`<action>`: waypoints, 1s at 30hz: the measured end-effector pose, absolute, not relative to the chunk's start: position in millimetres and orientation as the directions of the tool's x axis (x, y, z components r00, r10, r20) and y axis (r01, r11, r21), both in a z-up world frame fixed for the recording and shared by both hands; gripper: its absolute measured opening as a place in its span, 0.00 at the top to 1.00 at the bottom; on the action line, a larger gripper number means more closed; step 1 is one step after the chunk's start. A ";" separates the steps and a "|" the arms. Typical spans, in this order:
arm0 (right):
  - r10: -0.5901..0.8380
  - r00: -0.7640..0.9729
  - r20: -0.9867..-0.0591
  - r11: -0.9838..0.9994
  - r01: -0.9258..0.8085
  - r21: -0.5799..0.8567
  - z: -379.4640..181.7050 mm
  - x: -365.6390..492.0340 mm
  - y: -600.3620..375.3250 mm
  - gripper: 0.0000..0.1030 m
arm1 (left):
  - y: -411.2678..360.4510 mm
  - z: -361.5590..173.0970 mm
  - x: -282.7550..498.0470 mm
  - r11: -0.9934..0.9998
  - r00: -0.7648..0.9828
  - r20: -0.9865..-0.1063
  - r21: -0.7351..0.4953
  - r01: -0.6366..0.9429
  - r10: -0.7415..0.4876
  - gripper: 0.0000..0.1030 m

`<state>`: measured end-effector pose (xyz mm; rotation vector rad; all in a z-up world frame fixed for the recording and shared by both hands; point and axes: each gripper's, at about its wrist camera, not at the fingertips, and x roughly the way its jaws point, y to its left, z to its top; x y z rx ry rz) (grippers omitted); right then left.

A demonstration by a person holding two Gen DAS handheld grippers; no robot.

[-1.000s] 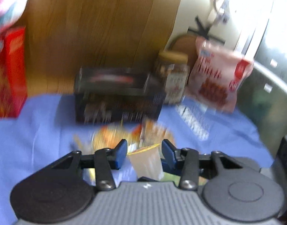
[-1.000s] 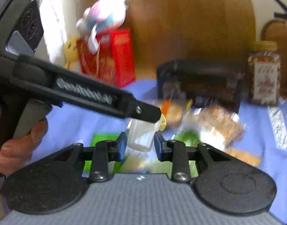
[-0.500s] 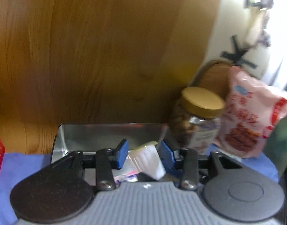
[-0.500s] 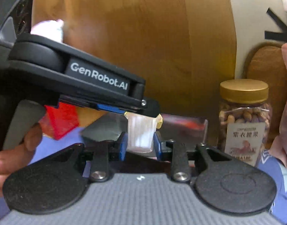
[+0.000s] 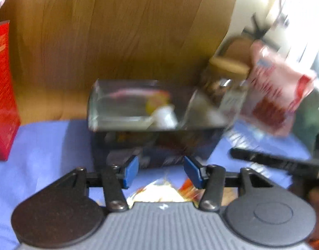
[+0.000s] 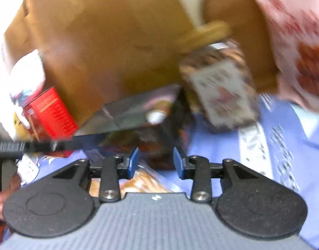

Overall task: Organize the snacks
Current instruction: 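Carry the white cup over the tin box and release it inside, then reach the left tool to the red snack packet and grasp it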

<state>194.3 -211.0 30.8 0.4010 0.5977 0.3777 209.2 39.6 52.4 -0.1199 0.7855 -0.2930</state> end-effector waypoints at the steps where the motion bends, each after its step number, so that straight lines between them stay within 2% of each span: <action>1: 0.451 0.752 -0.480 0.847 -0.193 0.495 24.7 196.5 -216.9 0.60 | 39.5 45.5 212.0 0.962 0.658 -0.702 -0.196 0.188 -0.271 0.51; 3: 0.494 0.695 -0.522 0.815 -0.163 0.556 9.4 207.0 -217.7 0.60 | 39.6 28.3 217.2 0.971 0.611 -0.754 -0.189 0.145 -0.239 0.50; 4: 0.506 0.670 -0.543 0.808 -0.148 0.571 2.0 207.9 -212.7 0.59 | 42.0 25.8 212.5 0.970 0.625 -0.742 -0.204 0.133 -0.242 0.50; 8: 0.593 0.616 -0.518 0.761 -0.219 0.611 -3.2 185.5 -198.6 0.59 | 47.1 29.4 180.8 0.962 0.611 -0.744 -0.230 0.145 -0.270 0.51; 12: 0.610 0.601 -0.517 0.781 -0.341 0.524 8.3 152.9 -178.8 0.57 | 57.3 30.4 134.6 0.960 0.618 -0.736 -0.241 0.141 -0.276 0.51; 20: 0.678 0.536 -0.503 0.735 -0.516 0.440 18.1 91.2 -150.3 0.56 | 83.9 40.5 68.0 0.946 0.625 -0.719 -0.308 0.106 -0.304 0.49; 24: 0.748 0.419 -0.516 0.655 -0.591 0.470 18.6 65.0 -139.0 0.57 | 88.1 53.6 58.8 0.946 0.661 -0.691 -0.308 0.095 -0.292 0.49; 27: 0.727 0.458 -0.512 0.681 -0.573 0.455 22.9 60.5 -141.7 0.57 | 82.0 63.2 61.5 0.948 0.682 -0.673 -0.302 0.102 -0.288 0.49; 30: 0.706 0.524 -0.476 0.706 -0.468 0.531 22.8 74.3 -162.6 0.57 | 68.5 70.0 74.9 0.938 0.675 -0.660 -0.312 0.151 -0.328 0.48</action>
